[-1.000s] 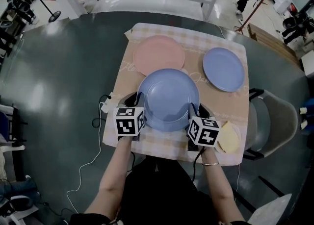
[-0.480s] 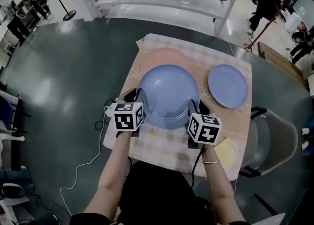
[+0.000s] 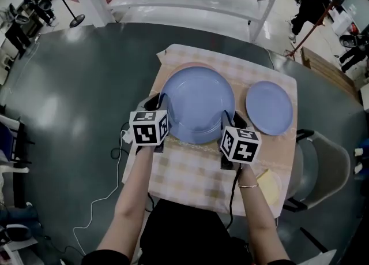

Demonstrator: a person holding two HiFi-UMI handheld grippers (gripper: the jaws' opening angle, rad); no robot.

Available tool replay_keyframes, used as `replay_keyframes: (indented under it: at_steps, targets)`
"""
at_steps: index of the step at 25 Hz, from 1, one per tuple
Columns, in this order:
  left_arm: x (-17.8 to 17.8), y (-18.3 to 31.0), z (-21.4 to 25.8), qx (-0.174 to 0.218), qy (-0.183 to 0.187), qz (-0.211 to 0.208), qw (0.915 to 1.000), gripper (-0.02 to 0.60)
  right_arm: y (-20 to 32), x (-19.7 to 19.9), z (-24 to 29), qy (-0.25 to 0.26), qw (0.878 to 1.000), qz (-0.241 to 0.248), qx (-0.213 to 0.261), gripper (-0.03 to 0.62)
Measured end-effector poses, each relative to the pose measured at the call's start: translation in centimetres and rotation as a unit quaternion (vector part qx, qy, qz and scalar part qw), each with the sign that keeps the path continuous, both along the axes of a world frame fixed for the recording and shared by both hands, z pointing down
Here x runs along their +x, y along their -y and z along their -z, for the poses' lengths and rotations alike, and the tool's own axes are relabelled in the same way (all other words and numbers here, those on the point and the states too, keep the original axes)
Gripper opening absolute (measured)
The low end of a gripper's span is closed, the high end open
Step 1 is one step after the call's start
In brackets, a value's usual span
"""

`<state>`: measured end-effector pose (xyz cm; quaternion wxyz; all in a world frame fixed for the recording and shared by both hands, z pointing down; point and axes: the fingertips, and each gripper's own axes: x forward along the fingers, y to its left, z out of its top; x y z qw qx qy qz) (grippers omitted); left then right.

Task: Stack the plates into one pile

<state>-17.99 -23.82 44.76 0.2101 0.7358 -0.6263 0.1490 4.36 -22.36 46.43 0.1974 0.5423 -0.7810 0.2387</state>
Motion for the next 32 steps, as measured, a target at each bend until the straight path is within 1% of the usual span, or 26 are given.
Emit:
replay_keyframes:
  at_steps: [7, 16, 27, 32]
  targets:
    - [-0.8, 4.9, -0.7, 0.006, -0.003, -0.01, 0.9999, 0.041, 3.4, -0.9, -1.7, -0.009, 1.0, -0.019, -0.014, 0.098]
    - [-1.3, 9.2, -3.1, -0.007, -0.016, -0.018, 0.9997, 0.041, 7.7, -1.3, -3.4, -0.033, 0.999, -0.032, -0.02, 0.1]
    - [-1.5, 11.5, -6.4, -0.022, -0.024, -0.026, 0.9991, 0.04, 9.8, -1.4, -6.4, -0.067, 0.996, -0.037, -0.034, 0.1]
    - [-1.5, 12.0, -7.5, -0.029, -0.025, -0.027, 0.9989, 0.041, 10.4, -1.4, -7.0, -0.083, 0.995, -0.035, -0.032, 0.101]
